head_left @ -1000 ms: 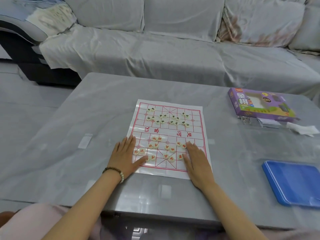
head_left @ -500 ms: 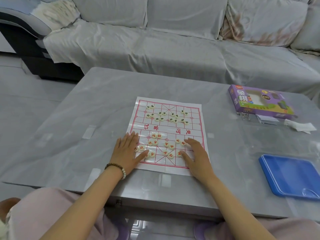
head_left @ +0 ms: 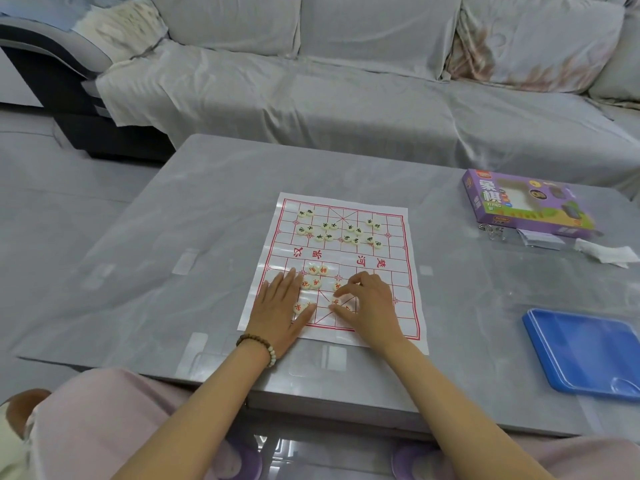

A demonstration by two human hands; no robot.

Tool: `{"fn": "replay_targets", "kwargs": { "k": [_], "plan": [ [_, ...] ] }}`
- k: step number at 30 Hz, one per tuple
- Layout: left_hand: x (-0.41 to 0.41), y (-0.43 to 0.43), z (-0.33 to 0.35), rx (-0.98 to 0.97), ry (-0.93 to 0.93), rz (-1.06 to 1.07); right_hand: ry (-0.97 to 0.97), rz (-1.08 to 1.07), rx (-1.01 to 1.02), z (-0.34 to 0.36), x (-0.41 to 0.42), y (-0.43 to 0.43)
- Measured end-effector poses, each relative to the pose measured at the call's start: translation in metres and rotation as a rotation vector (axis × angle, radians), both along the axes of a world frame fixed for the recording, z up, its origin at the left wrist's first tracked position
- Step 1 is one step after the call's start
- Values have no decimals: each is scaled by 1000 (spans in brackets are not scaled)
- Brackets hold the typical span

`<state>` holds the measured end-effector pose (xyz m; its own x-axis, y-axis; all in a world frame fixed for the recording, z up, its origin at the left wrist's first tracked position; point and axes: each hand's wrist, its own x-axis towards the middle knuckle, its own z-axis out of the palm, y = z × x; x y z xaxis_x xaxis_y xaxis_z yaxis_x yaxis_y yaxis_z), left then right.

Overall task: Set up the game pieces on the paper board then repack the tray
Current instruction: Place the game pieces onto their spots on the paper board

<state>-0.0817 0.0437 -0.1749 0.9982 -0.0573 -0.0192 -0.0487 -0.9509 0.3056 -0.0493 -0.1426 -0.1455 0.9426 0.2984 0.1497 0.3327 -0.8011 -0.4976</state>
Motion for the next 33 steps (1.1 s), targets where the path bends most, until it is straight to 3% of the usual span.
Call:
{"fn": "replay_targets", "kwargs": {
  "k": [4, 8, 11, 14, 21, 33],
  "plan": [
    [13, -11, 25, 36, -67, -84, 28, -182, 234, 7, 12, -43],
    [23, -46, 31, 28, -35, -177, 69, -382, 192, -2, 28, -86],
    [23, -68, 22, 27, 27, -214, 110, -349, 114, -16, 30, -98],
    [22, -77, 12, 15, 61, -203, 89, -332, 189, -23, 26, -104],
    [19, -76, 2, 77, 9, -199, 44, -364, 191, -27, 27, -102],
    [14, -78, 1, 0, -34, -144, 5, -381, 214, -25, 26, -98]
  ]
}}
